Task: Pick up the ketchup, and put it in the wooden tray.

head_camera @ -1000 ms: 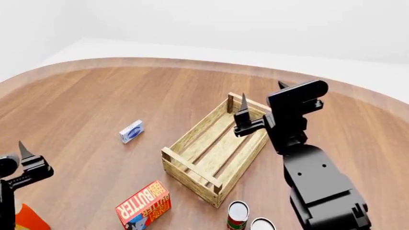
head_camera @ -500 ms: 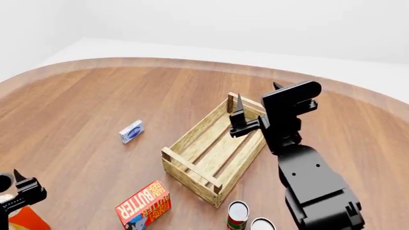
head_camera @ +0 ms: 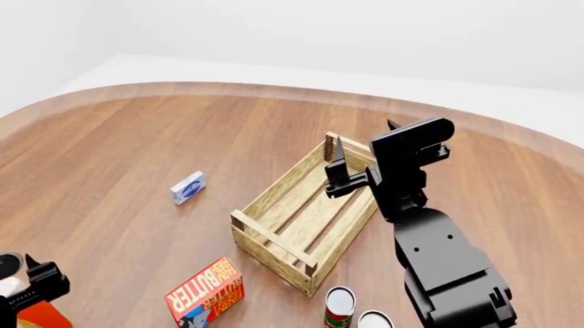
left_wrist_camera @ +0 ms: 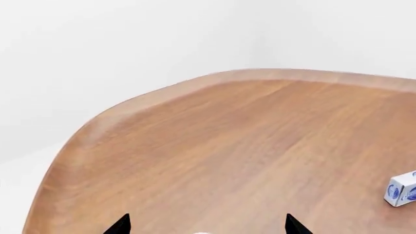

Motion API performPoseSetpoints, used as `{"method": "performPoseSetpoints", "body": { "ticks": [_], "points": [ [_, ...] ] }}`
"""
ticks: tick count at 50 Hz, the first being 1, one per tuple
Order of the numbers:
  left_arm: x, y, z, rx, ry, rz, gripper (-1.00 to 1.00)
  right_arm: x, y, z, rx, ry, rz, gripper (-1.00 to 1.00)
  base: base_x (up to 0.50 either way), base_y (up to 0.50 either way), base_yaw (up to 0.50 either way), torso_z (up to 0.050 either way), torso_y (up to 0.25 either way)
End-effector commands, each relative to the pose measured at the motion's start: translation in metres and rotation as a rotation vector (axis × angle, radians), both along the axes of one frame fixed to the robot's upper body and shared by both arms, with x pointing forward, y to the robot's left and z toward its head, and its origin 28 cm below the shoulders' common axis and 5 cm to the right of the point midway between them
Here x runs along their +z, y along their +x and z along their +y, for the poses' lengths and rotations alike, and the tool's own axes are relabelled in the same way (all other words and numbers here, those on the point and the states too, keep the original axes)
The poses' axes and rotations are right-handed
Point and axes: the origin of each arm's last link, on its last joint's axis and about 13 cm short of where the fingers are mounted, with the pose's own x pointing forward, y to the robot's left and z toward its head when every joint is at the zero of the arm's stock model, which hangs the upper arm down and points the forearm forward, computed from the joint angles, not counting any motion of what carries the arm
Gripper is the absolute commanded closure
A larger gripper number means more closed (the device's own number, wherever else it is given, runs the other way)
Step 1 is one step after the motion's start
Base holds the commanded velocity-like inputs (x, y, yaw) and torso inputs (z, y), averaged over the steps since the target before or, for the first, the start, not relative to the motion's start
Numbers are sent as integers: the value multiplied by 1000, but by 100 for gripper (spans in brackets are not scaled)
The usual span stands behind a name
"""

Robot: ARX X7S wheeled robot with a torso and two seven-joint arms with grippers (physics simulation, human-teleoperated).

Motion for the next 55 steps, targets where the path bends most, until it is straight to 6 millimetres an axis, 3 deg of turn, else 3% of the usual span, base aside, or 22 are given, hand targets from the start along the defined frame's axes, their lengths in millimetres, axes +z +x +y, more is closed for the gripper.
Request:
{"method": "performPoseSetpoints", "body": {
  "ticks": [1, 37, 55],
  "points": [
    [-5, 1, 0, 8, -17, 18, -100, -2, 0, 0, 0, -1, 5, -100, 0, 0, 0, 0, 0],
    [-16, 3, 1, 35, -50, 69, -100, -4, 1, 1, 1, -3, 12, -100, 0, 0, 0, 0, 0],
    [-33, 14, 4, 58, -66, 110, -100, -5, 3, 2, 0, -7, 15, -100, 0, 0, 0, 0, 0]
  ]
}}
